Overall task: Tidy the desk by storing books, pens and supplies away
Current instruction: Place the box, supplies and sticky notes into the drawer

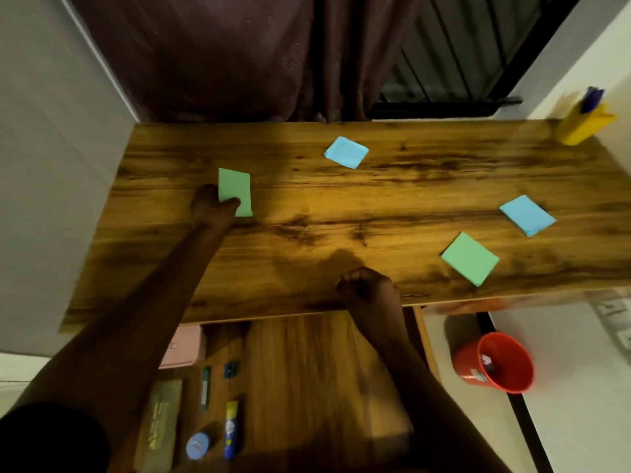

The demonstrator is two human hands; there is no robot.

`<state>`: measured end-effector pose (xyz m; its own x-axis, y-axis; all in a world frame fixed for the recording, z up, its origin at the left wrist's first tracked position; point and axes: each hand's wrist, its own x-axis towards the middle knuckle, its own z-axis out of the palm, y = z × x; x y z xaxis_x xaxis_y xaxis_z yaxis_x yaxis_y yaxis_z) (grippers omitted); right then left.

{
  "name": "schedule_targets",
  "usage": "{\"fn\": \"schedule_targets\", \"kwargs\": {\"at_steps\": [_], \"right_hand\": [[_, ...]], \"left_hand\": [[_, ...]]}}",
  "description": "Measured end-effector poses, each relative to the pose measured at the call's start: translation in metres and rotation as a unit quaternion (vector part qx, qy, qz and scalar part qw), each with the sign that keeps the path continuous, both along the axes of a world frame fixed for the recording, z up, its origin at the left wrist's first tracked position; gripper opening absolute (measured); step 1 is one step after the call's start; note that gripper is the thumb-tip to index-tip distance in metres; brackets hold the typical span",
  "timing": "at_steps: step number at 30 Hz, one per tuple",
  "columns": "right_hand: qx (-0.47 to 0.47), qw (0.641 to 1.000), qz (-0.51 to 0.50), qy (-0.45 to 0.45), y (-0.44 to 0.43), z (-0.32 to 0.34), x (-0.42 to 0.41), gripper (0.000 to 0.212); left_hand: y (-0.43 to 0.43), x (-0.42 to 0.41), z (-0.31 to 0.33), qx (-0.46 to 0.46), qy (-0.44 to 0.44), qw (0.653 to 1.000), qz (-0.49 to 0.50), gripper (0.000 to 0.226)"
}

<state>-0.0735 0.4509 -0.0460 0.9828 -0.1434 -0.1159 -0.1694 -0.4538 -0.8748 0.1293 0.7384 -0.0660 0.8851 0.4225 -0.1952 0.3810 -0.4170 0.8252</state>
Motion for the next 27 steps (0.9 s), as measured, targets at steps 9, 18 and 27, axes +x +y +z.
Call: {"fn": "schedule_targets", "kwargs": {"at_steps": [9, 18, 27], "right_hand": [[-0.163, 0.983, -0.085, 0.01, -0.137, 0.017, 0.04, 0.035], [-0.28, 0.942, -0.046, 0.178, -0.253, -0.037, 0.073, 0.097], [-0.328, 0.922, -0.04, 0.201, -0.264, -0.026, 0.081, 0.121]], "left_hand": [[-0.132, -0.117, 0.038, -0.236, 0.012, 0.965, -0.114, 0.053], [-0.204, -0.22, 0.046, -0.277, 0.068, 0.944, -0.166, 0.044], [-0.194, -0.28, 0.03, -0.303, 0.092, 0.94, -0.127, 0.043]]}}
